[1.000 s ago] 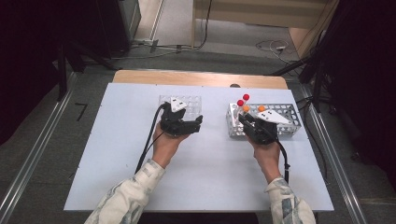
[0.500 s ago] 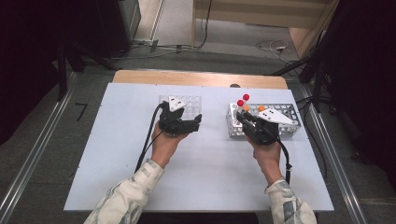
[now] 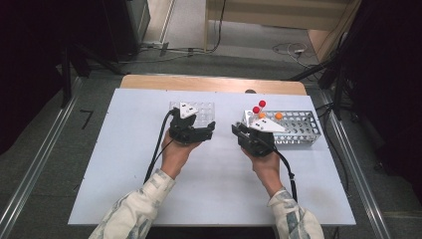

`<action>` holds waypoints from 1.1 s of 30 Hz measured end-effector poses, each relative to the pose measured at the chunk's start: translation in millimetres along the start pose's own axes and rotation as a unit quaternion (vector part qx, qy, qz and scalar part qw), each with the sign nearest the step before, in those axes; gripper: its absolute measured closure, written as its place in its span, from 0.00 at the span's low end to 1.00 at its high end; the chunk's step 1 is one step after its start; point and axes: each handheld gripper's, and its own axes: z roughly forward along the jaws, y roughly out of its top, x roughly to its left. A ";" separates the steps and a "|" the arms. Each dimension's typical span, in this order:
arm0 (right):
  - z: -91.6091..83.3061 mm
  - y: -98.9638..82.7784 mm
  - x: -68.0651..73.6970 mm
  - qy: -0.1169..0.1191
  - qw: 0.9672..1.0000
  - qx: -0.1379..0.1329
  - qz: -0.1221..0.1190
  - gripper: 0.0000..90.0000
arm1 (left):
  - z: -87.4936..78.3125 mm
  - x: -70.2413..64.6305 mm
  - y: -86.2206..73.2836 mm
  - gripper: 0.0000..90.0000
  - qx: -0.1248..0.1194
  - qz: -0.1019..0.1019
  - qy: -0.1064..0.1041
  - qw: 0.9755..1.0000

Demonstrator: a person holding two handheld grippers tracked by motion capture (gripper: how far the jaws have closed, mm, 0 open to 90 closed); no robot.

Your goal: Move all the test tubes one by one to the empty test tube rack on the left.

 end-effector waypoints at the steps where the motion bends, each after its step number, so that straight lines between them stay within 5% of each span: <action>1: 2.9 -0.8 1.8 0.002 1.000 0.002 -0.004 0.81 | -0.4 -0.7 0.0 0.28 -0.002 -0.001 -0.002 1.000; 13: 29.7 -3.2 27.2 0.018 0.999 0.021 -0.019 0.81 | 0.0 -5.5 1.1 0.34 0.003 0.001 -0.033 0.999; 24: 40.7 -3.7 41.9 0.025 0.999 0.024 -0.026 0.81 | 5.0 -7.2 -0.8 0.61 0.020 0.001 -0.084 0.996; 33: 40.6 -3.7 44.7 0.026 0.999 0.023 -0.031 0.81 | 9.8 -7.8 -2.6 0.77 0.034 0.002 -0.096 0.995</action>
